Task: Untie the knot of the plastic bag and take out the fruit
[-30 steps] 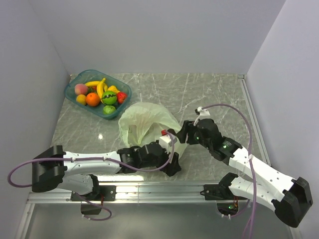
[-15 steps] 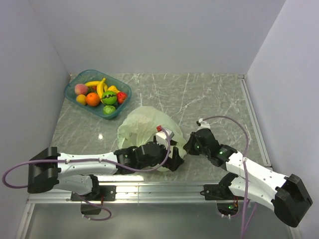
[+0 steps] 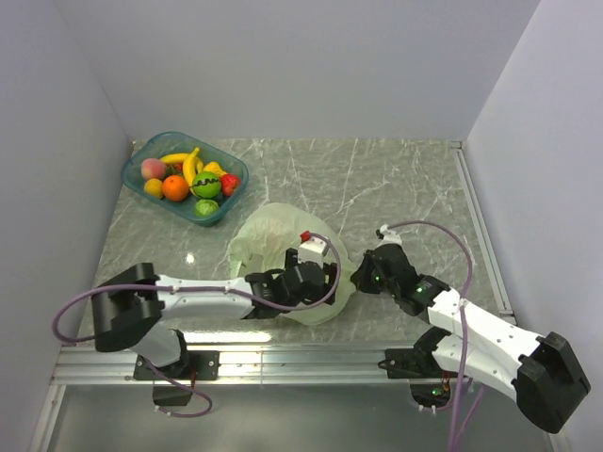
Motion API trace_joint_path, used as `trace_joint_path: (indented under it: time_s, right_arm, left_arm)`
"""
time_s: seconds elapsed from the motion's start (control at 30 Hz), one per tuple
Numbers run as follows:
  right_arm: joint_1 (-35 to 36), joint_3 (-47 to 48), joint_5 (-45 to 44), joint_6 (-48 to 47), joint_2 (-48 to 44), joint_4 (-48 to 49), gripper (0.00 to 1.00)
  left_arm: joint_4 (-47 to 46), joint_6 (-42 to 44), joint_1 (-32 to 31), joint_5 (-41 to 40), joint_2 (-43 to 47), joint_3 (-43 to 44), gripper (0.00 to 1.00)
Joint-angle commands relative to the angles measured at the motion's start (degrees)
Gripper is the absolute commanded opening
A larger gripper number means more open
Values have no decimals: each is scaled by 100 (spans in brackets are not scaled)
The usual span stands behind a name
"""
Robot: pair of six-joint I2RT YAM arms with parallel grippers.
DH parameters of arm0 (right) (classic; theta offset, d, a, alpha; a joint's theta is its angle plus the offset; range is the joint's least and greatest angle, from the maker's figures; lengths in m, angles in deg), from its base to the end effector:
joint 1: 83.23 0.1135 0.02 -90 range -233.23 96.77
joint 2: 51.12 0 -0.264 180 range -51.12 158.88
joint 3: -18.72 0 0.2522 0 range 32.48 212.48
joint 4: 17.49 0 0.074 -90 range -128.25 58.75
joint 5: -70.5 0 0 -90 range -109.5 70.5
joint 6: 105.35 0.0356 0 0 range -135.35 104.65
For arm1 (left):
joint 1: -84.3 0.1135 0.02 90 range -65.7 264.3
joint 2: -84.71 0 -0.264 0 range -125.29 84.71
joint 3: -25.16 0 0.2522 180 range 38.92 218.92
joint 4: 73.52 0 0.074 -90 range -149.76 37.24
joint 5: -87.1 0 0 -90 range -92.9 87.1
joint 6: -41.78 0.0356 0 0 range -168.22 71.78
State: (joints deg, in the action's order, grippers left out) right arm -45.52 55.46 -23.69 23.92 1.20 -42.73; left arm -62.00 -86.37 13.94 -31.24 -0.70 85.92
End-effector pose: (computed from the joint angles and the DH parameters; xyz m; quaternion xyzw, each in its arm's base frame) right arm 0.1475 0.1108 0.1831 0.0276 0.9084 0.2328 0.3462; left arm 0.1212 -0.2892 0.2093 0.1334 0.8614 -0.2287 0.4336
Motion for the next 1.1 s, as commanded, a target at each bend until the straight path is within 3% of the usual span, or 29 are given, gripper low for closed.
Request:
trace_joint_path:
  time_s: [0.0,0.1,0.27,0.57,0.97,1.07]
  right_arm:
    - [-27,522,-74,-217,-248,59,0]
    - [-27,707,57,-305,-239,-64,0]
    - [-18,761,392,-270,-274,-91,0]
    - [-27,497,304,-244,-187,-74,0]
    - [-27,435,392,-226,-195,15,0]
    - [-27,400,401,-218,-178,76,0]
  left_arm:
    - [-206,89,111,-583,-292,274,89]
    - [-469,159,348,-708,-512,231,88]
    - [-1085,361,752,-226,-854,379,88]
    - [-1850,475,937,469,-1048,336,87]
    - [-1525,458,1034,557,-2076,1012,87]
    - [-1464,440,1034,514,-2173,1135,83]
